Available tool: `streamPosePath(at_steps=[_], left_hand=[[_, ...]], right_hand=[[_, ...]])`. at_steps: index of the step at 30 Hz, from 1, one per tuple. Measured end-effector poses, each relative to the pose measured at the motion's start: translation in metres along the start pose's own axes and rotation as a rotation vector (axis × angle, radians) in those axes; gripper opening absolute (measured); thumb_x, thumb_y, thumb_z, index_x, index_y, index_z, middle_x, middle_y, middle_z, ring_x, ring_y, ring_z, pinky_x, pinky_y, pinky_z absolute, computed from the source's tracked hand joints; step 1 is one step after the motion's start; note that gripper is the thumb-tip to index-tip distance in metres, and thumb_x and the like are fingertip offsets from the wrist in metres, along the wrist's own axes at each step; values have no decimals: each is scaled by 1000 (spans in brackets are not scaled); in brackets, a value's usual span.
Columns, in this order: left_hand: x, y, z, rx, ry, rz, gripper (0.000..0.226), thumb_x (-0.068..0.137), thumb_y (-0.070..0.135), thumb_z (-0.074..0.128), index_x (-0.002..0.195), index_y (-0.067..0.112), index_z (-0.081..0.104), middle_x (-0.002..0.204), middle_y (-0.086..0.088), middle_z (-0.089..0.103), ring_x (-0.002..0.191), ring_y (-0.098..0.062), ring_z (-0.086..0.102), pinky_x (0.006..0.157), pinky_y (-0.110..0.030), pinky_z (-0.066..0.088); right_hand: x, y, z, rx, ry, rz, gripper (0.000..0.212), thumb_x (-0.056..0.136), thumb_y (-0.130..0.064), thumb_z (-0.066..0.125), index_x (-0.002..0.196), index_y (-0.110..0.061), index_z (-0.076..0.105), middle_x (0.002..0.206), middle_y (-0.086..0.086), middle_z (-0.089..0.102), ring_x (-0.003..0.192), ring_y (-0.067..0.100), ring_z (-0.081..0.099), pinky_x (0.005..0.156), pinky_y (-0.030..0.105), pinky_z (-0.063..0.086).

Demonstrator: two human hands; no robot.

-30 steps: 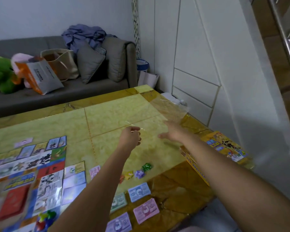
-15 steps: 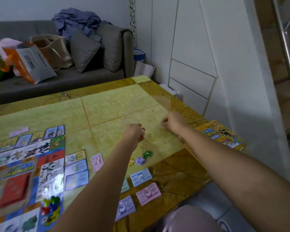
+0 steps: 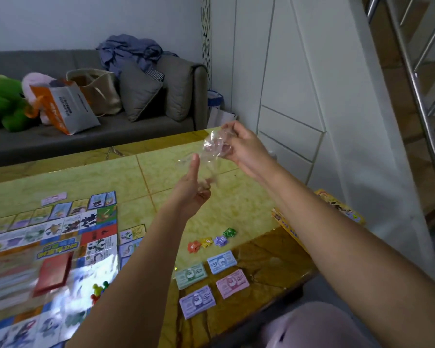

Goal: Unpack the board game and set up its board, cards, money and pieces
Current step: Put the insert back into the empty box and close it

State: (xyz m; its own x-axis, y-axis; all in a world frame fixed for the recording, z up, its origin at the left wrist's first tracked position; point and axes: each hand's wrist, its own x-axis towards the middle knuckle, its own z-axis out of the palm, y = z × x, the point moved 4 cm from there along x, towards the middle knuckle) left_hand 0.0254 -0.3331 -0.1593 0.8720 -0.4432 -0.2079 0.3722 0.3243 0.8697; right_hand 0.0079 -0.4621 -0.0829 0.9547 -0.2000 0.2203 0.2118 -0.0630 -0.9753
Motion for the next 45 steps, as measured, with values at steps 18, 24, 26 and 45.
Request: streamPosePath(at_steps=[18,24,26,45], left_hand=[[-153,88,-114,-95,77,149,33,99,33,45,82,9,58,50,2,53,37,-4,42,39,-14,35],[-201,79,-189,-297,291,195,37,102,33,36,110,2,55,97,-15,64,78,-21,59,59,-26,53],[-223,85,-216,-365,357,295,33,103,17,33,110,-9,51,100,-25,60,72,-22,64,52,-24,54],[-491,119,-403,421,947,432,17,92,3,54,89,11,68,70,0,72,67,-19,65,63,-26,58]], right_hand=[[-107,-42,165,-408,-336,-215,53,70,-49,71,120,-38,58,127,-15,46,109,-4,48,93,13,41],[-151,-45,258,-449,-437,-426,46,78,-21,77,119,-33,60,85,-9,64,75,10,64,72,25,54],[-163,-42,294,-419,-482,-495,38,81,-13,72,117,-24,65,80,-3,63,73,9,63,75,21,53],[-286,-17,527,-221,-1078,-578,37,89,-19,56,125,-12,61,134,1,56,123,8,50,106,27,39]])
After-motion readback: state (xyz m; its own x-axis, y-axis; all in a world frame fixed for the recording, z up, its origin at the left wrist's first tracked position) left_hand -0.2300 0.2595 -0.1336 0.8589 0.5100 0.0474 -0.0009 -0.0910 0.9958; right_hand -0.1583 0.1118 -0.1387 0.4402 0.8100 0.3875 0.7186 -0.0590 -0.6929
